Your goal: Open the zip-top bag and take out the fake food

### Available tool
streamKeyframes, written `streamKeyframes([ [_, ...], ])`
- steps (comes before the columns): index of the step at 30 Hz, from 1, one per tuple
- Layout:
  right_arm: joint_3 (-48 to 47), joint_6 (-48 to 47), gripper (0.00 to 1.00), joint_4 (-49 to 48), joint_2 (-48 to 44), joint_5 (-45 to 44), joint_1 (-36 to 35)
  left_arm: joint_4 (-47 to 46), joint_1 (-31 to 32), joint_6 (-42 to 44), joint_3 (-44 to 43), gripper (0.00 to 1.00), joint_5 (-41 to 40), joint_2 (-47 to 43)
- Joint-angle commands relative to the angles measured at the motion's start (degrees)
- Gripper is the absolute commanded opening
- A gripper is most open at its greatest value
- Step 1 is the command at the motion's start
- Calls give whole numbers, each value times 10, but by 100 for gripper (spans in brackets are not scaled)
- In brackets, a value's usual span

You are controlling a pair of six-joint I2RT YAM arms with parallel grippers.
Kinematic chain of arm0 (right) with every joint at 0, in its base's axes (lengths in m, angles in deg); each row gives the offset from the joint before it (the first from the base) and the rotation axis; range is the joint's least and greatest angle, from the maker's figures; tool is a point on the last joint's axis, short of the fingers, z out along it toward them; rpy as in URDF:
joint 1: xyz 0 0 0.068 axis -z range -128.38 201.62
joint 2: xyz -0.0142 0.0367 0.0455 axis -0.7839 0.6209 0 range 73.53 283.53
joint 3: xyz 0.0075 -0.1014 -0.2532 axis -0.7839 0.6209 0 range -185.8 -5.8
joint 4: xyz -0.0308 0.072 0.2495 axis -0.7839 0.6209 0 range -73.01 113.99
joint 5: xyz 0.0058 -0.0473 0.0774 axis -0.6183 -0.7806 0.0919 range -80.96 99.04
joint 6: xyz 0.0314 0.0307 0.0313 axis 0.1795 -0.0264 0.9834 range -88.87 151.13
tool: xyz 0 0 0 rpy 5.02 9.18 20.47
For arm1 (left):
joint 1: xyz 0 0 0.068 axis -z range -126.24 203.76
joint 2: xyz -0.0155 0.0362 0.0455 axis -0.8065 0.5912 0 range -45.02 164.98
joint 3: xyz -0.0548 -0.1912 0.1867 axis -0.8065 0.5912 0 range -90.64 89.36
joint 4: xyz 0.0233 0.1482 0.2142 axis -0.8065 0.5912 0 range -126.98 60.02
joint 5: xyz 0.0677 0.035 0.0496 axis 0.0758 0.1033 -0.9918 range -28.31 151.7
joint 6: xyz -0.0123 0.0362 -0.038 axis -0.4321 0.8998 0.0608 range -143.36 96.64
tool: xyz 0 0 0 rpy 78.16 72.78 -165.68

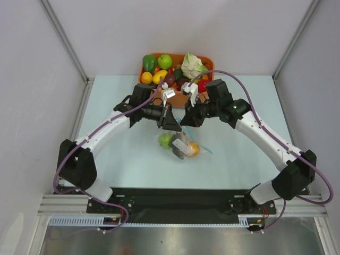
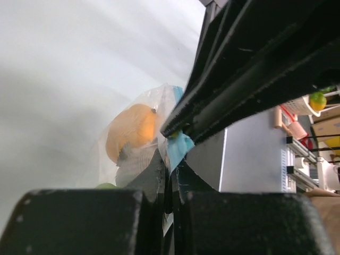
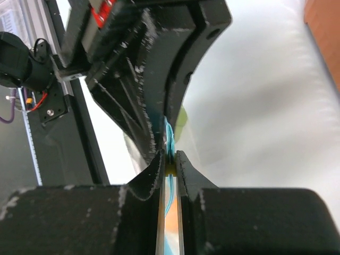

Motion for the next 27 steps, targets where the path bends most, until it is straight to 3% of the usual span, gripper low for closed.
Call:
streamKeyframes([
  [1,26,-11,0,49,-14,-6,12,-69,-17,-22,-7,0,63,-41],
  [16,44,-11,0,51,-24,-6,21,-98,-47,-39,14,0,75,-51],
  [27,45,-11,0,54,-24,-5,25,-143,-80,-64,49,0,27,-86],
])
